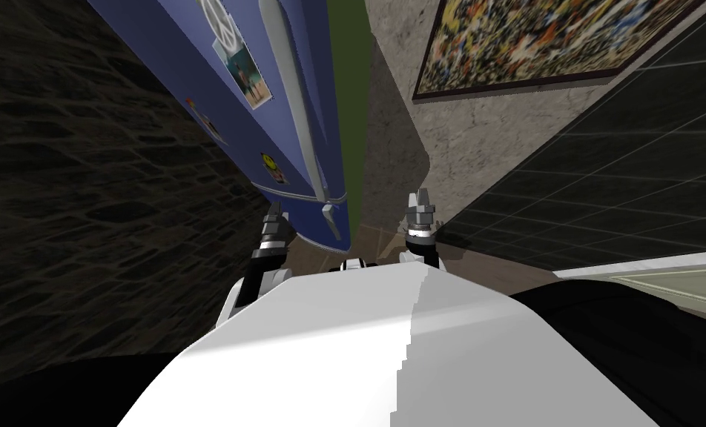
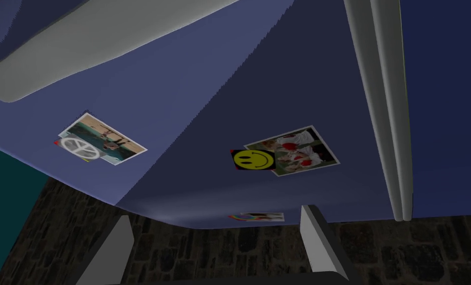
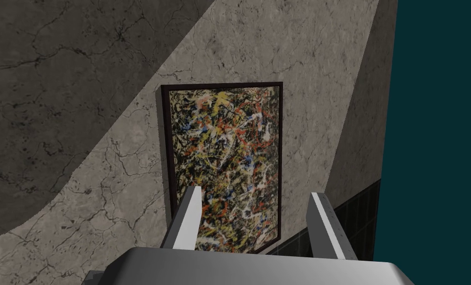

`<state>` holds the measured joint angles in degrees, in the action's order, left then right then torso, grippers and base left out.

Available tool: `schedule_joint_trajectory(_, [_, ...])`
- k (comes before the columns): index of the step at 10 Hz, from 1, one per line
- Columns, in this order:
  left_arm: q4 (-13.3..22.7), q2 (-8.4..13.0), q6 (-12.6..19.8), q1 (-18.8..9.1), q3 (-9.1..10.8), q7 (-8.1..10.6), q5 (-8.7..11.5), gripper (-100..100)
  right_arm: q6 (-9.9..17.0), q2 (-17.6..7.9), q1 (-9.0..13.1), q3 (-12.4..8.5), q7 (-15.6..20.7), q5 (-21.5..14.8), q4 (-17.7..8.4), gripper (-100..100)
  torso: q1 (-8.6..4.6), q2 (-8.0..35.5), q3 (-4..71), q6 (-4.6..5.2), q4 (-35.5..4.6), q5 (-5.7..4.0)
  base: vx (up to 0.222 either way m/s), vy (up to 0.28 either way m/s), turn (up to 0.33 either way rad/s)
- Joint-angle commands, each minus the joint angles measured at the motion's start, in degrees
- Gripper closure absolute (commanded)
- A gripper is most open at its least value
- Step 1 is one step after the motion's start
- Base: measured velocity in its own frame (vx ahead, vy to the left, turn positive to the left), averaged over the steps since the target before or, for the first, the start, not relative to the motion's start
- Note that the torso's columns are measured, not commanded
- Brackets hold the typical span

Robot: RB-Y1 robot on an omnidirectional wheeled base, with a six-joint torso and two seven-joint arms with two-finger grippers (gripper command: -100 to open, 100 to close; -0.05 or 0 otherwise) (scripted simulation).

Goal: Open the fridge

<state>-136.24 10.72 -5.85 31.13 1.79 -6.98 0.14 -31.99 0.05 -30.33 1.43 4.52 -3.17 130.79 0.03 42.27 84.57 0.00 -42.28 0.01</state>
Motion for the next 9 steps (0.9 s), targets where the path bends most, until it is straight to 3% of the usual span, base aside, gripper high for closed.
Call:
schedule_joint_trajectory(1, [-0.88,0.93,3.04,0.24,-0.04,0.1,-0.21,-100,0.0,0.0,0.0,0.0,0.0,0.0,0.0,0,0.0,-0.03,0.02,0.0,0.01,0.0,0.048,-0.05,-0.034])
schedule_joint_trajectory(9, [-3.82,6.43,13.97,1.15,-0.21,0.51,-1.02,-100,0.0,0.0,0.0,0.0,0.0,0.0,0.0,0,0.02,-0.01,0.01,0.0,0.0,0.01,0.06,-0.074,-0.041])
